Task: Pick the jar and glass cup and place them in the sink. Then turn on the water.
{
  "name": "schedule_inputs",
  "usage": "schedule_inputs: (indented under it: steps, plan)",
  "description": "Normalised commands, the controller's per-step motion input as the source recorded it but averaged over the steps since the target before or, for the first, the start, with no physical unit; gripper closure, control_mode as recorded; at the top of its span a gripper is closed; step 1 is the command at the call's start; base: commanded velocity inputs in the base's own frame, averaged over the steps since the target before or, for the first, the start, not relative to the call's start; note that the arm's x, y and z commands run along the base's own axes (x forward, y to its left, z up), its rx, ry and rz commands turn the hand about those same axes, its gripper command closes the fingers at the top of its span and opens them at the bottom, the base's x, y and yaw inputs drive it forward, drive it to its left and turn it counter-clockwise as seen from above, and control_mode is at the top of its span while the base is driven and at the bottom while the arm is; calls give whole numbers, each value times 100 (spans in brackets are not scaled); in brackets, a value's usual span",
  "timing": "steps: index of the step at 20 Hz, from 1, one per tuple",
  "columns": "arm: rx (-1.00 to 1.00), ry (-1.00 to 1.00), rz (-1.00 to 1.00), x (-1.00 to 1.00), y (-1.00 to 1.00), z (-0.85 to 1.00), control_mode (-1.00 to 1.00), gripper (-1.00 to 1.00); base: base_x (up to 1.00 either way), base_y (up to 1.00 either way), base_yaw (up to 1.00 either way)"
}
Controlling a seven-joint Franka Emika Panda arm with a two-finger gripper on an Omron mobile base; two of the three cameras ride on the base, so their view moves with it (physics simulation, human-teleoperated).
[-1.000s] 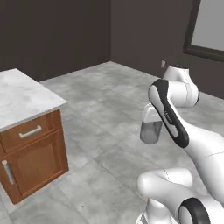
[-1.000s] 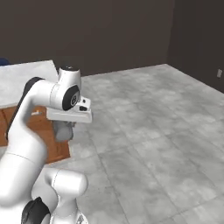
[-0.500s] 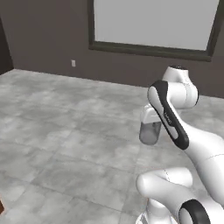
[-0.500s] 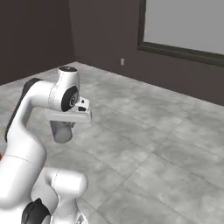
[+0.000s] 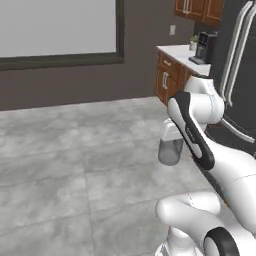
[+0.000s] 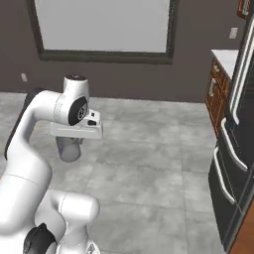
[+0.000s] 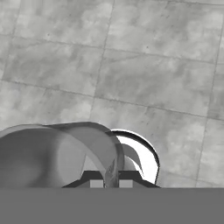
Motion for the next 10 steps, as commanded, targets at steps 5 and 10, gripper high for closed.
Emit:
schedule_inputs:
  steps: [5,10]
  plan:
    - [0,0,0,0,0,0,100,100,-4,10,-97]
    - [0,0,0,0,0,0,100,100,-2,2,-100]
